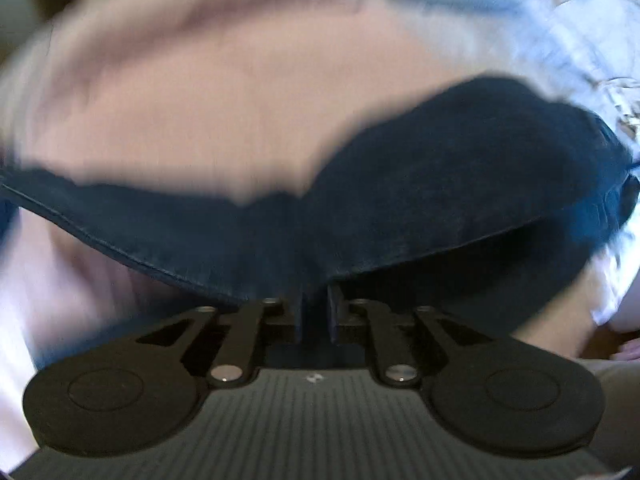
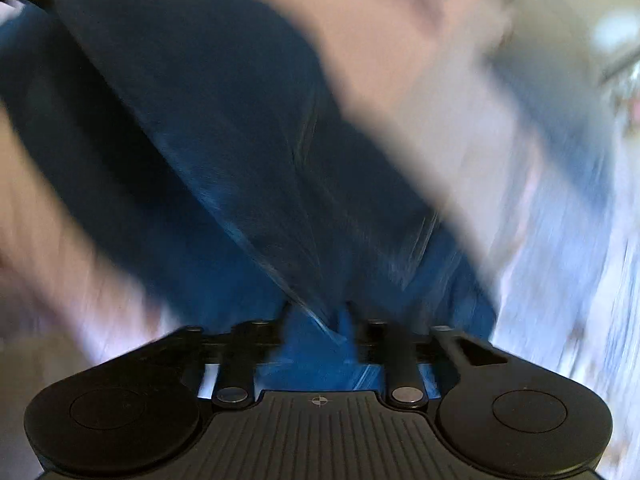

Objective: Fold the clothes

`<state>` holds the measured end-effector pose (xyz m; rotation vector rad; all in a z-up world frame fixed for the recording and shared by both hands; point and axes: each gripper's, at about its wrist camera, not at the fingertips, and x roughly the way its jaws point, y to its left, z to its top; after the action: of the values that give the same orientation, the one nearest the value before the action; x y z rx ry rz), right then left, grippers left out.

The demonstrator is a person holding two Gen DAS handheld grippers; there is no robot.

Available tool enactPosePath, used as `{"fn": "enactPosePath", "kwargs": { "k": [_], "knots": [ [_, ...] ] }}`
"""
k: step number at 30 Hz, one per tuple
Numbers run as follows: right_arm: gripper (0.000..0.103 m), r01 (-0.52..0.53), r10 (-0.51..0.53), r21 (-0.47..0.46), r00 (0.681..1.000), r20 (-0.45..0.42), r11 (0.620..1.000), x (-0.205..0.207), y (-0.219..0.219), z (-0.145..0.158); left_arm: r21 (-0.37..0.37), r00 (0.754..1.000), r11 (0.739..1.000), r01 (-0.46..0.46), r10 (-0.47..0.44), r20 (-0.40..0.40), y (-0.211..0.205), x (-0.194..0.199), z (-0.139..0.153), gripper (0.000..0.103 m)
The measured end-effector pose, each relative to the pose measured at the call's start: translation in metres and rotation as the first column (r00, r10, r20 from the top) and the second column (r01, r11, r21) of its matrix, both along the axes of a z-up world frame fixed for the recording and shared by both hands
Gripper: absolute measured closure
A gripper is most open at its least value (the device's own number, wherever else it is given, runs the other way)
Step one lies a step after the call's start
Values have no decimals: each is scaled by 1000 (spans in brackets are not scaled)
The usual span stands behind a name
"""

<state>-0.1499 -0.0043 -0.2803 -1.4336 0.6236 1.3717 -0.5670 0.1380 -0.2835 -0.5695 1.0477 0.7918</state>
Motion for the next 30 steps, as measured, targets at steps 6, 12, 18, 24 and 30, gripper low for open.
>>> {"fn": "enactPosePath", "kwargs": {
  "k": [6,12,18,24,30],
  "knots": [
    [60,478,-458,14,849,-264,878,33,-25,-5,-96,905,924,-370,381,189,-10,-35,-4,69],
    [51,926,-689,-136,159,-707,353,127,-48,-16,-168,618,659,-733,748,242,14,-63,-32,68],
    [51,972,-556,-199,-98,-826,124,166,-78,-36,-248,366,446,-860,878,309,32,-86,-57,68],
    [51,969,-469,-246,-203,-860,33,185,-84,-64,-272,273,375,-886,897,346,44,-89,-67,72],
    [85,982,-524,-165,-94,-847,90,198,-80,-44,-132,401,488,-863,820,409,47,-89,-38,100]
  ]
}}
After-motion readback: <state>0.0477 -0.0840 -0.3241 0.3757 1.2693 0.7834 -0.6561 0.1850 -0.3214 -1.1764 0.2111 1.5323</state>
